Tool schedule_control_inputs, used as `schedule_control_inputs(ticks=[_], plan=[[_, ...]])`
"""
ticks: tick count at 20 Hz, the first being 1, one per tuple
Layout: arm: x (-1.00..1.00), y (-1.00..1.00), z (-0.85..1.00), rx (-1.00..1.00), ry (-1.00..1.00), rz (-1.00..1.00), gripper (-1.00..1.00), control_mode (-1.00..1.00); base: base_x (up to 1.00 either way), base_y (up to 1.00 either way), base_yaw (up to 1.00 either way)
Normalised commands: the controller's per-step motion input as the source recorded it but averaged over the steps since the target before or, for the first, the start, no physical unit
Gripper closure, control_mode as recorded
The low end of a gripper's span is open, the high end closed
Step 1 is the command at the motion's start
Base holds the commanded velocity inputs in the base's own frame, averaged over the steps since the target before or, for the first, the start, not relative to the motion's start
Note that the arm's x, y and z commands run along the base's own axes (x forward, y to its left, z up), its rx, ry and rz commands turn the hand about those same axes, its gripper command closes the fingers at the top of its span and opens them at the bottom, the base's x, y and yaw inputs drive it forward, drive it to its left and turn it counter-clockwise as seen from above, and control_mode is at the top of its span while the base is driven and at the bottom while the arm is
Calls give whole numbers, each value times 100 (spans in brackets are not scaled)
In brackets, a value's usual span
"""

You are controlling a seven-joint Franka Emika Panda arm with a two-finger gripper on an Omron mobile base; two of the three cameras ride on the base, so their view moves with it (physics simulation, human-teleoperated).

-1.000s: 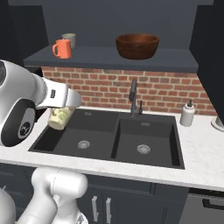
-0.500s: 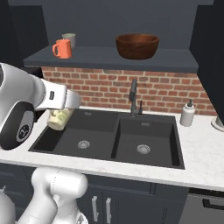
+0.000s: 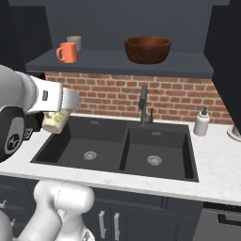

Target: Gather all objects into one cabinet and sort the glasses and bowls to opposite sides.

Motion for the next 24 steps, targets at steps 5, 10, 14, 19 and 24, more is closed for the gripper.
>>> schedule_control_inputs(ticks=[5,10,14,19,24], plan=[[-2,4,56,0,0,0,100,-100,0,0,0],[28,7,16,0,0,0,100,-100,0,0,0],[50,15,-5,0,-1,0,100,-100,0,0,0],[6,1,-7,0,-27,4,100,-100,0,0,0],[3,0,0,3,-36,3,100,-100,0,0,0]])
